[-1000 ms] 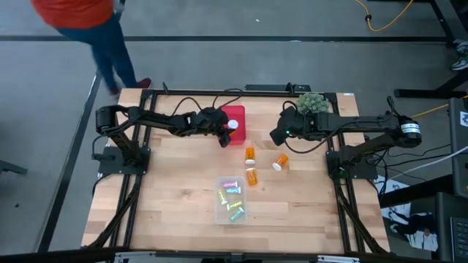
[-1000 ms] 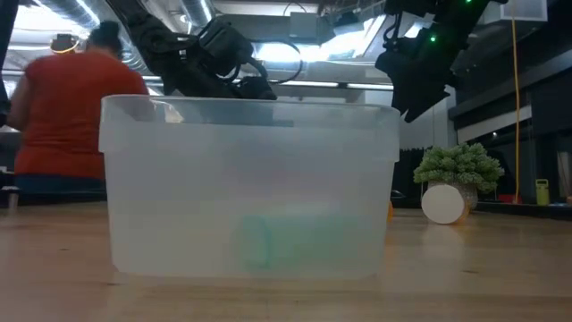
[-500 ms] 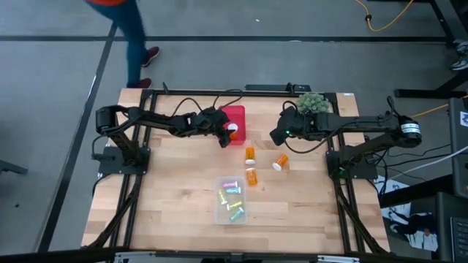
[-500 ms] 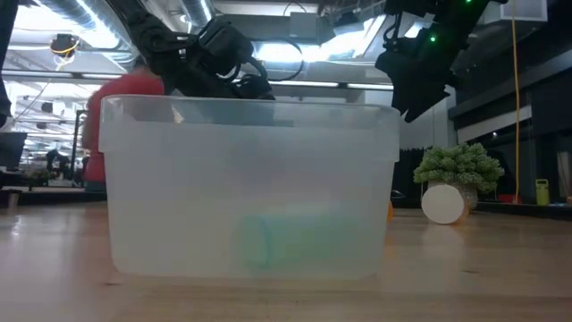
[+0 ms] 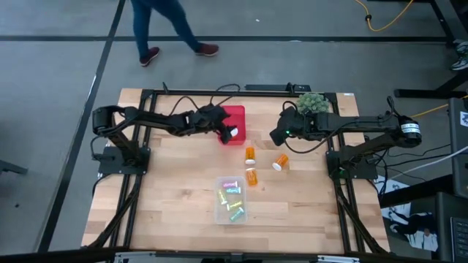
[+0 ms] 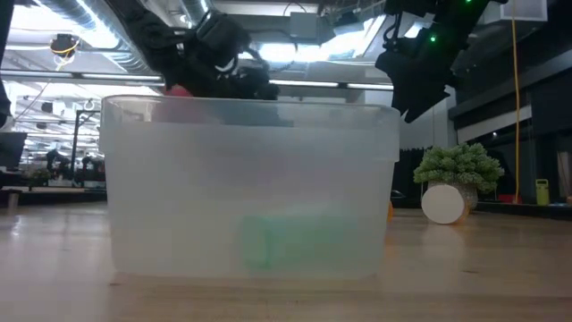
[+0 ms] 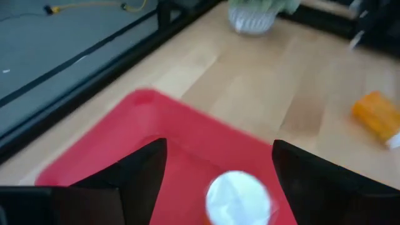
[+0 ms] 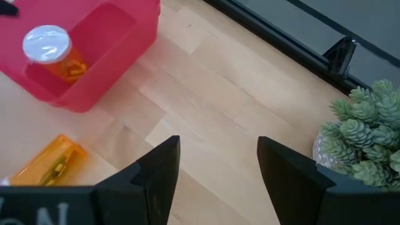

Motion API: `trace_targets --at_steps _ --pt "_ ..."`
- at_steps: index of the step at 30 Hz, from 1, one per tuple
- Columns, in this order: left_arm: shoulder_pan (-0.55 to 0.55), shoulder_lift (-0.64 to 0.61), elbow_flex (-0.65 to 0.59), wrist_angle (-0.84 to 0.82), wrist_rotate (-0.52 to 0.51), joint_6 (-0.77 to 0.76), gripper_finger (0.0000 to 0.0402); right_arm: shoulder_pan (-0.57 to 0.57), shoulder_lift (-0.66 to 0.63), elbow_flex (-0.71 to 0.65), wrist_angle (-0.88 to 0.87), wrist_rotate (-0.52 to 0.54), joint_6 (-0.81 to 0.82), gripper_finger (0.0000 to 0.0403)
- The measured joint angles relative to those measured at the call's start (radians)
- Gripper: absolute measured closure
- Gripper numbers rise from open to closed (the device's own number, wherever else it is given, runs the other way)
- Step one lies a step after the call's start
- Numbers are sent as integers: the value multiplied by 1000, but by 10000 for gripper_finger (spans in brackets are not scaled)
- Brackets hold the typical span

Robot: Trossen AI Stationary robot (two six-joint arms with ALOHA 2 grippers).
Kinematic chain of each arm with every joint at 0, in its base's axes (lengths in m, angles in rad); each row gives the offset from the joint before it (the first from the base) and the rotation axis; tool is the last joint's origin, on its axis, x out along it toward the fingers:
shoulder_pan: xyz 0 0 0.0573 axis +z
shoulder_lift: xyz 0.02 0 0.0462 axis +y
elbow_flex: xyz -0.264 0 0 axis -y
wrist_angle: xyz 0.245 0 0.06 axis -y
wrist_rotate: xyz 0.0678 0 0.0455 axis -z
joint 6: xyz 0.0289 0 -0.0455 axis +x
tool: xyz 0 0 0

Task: Pick and place medicine bottles into bin by pill shape (circle, oval)
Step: Put the large orange pill bottle into the red bin

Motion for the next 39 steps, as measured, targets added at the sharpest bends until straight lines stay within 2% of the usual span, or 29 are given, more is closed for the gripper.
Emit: trace_targets --at_steps 7,15,21,27,33,39 --pt "-21 -135 0 -84 30 -2 118 2 0 0 -9 -62 -1 188" --pt "-55 -269 0 -313 29 -55 123 80 0 0 -33 -239 -12 188" --pt "-91 -271 -1 -442 32 -173 124 179 0 0 -75 -322 -29 188" --pt "-151 -265 -1 -469 28 -206 124 265 1 0 -169 -441 -62 188" --pt "-214 -265 -1 -469 -49 -208 124 324 1 0 -272 -448 -244 188" --pt "-266 -265 -1 -468 -116 -230 124 332 2 0 -255 -446 -295 188"
